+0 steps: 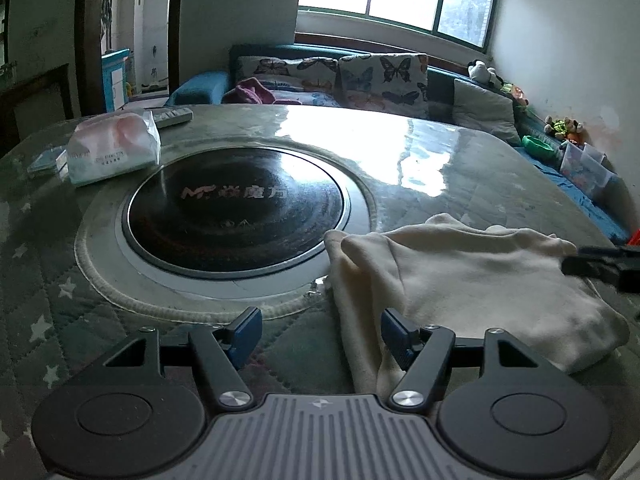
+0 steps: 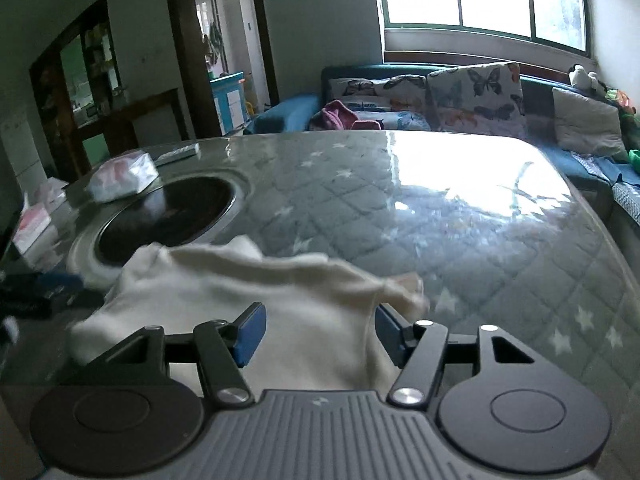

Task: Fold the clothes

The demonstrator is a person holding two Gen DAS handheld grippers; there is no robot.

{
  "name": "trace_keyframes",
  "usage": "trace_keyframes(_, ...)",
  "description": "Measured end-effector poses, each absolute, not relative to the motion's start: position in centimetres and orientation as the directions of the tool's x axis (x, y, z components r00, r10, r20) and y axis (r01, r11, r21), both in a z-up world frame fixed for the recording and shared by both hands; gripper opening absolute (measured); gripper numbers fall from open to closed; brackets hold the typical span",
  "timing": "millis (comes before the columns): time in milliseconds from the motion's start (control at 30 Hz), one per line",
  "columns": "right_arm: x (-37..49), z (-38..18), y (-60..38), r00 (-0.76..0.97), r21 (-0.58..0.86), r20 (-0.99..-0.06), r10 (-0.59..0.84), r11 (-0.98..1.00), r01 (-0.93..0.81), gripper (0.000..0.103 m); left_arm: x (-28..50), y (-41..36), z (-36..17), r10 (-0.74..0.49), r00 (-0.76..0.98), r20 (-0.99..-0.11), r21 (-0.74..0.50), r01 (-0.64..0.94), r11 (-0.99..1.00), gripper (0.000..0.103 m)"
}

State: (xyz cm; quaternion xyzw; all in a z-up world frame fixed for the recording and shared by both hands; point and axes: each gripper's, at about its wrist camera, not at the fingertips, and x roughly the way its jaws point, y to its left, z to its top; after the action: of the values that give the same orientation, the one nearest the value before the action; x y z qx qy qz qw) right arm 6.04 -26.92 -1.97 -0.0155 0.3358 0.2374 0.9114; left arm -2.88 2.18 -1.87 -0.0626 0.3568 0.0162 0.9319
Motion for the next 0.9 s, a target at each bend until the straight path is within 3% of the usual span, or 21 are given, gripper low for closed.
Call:
trace_keyframes(233,9.1,-3.4,-26.8,0.646,0.125,-0.660,0.384,0.904,-0.409,0.061,-2.4,2.2,-2.1,-0.015,0.733,-0.680,-0.104,-0.076,0.992,0.069)
trace_keyframes(500,7.1,-2.0,-22.8,0.636,0.056,-0.634,0.440,0.846,-0.530,0.062,-1.8,1.8,-2.2,-0.022,0.732,-0.681,-0.103,-0.067,0.992,0.069)
trace_keyframes(900,9.9,-3.3,-18.6,0.649,-0.019,-0.656,0.386,0.851,-0.525,0.062,-1.6,1.4,-1.8,-0.045,0.742,-0.668,-0.114,-0.042,0.993,0.069)
